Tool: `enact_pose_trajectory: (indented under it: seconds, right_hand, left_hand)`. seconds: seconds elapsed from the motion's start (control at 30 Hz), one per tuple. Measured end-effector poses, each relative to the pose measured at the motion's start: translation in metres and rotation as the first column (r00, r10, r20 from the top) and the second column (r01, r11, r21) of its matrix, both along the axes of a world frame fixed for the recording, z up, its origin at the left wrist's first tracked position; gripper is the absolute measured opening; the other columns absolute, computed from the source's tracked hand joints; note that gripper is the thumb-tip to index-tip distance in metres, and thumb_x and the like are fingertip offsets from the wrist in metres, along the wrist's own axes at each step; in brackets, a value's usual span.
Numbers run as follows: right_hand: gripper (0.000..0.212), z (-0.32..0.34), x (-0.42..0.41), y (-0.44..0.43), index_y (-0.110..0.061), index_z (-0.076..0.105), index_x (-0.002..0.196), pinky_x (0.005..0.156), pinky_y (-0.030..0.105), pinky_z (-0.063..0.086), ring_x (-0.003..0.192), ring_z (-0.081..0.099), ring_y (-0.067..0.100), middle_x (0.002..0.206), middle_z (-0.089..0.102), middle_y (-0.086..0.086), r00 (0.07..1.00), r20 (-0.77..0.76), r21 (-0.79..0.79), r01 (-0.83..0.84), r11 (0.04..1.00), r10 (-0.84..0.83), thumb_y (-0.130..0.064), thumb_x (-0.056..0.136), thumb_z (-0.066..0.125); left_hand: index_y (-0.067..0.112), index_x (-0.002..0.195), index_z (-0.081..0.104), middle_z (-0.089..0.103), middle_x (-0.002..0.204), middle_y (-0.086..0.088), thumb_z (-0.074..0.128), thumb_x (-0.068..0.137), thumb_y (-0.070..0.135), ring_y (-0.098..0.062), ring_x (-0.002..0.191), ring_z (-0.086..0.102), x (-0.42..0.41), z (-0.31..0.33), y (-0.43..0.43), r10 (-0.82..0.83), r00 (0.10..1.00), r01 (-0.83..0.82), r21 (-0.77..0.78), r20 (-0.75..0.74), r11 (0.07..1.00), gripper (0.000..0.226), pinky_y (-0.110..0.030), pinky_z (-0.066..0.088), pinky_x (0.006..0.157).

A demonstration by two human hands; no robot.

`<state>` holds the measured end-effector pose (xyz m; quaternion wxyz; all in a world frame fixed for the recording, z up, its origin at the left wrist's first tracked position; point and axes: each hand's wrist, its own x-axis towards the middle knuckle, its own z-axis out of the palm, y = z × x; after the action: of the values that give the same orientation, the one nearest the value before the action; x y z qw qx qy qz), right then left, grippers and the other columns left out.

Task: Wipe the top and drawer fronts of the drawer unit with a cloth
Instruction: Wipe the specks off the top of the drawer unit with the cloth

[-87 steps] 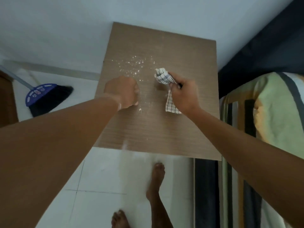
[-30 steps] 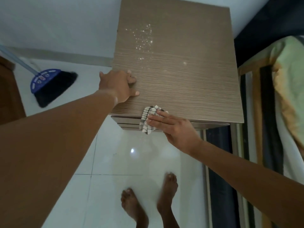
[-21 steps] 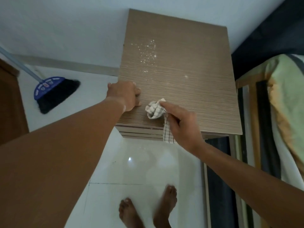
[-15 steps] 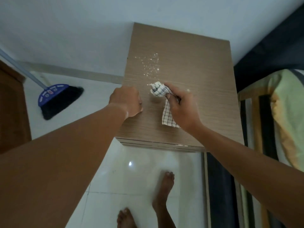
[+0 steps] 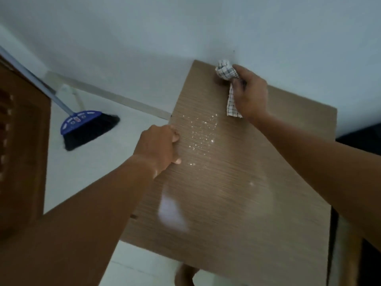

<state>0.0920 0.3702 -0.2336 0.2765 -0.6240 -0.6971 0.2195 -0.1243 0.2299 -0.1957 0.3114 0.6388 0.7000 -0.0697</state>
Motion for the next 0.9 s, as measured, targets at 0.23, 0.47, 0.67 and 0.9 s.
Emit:
enact_pose_trajectory:
  seconds: [0.23, 0.47, 0.67, 0.9]
  right_hand:
    - [0.050, -0.024, -0.015, 0.033, -0.016, 0.034, 0.155, 0.117, 0.042, 0.029, 0.149, 0.026, 0.028, 0.161, 0.034, 0.002, 0.788, 0.418, -0.095, -0.456, 0.885, 0.452, -0.033, 0.108, 0.031]
    - [0.054, -0.032, -0.013, 0.037, -0.019, 0.029, 0.157, 0.123, 0.043, 0.023, 0.153, 0.018, 0.025, 0.165, 0.025, -0.002, 0.740, 0.438, -0.133, -0.509, 0.851, 0.511, -0.040, 0.107, 0.025]
    - [0.052, -0.032, 0.003, -0.045, -0.022, 0.028, 0.157, 0.124, 0.041, 0.014, 0.155, 0.014, 0.021, 0.165, 0.024, -0.003, 0.795, 0.409, -0.143, -0.430, 0.892, 0.448, -0.040, 0.108, 0.025]
    - [0.050, -0.032, -0.001, -0.197, -0.022, 0.032, 0.156, 0.124, 0.045, 0.018, 0.154, 0.019, 0.022, 0.163, 0.030, -0.001, 0.768, 0.408, -0.157, -0.473, 0.867, 0.494, -0.035, 0.108, 0.031]
  left_hand:
    - [0.023, 0.145, 0.052, 0.048, 0.153, 0.002, 0.087, 0.073, 0.029, -0.023, 0.133, 0.052, 0.005, -0.002, -0.005, 0.021, 1.000, -0.020, -0.060, 0.008, 0.998, 0.080, -0.028, 0.036, 0.110]
    - [0.024, 0.143, 0.055, 0.056, 0.145, -0.002, 0.090, 0.069, 0.030, -0.023, 0.127, 0.056, 0.006, -0.007, -0.007, 0.082, 0.997, -0.081, -0.063, 0.014, 0.995, 0.081, -0.026, 0.039, 0.104]
    - [0.020, 0.147, 0.050, 0.040, 0.158, 0.003, 0.088, 0.072, 0.030, -0.022, 0.140, 0.043, 0.002, -0.004, -0.010, 0.025, 0.999, -0.024, -0.034, 0.044, 0.999, 0.084, -0.028, 0.030, 0.114]
    - [0.023, 0.149, 0.048, 0.045, 0.155, -0.004, 0.083, 0.080, 0.030, -0.032, 0.139, 0.041, -0.011, -0.014, -0.030, 0.040, 0.994, -0.048, 0.080, 0.097, 0.996, 0.078, -0.038, 0.031, 0.114]
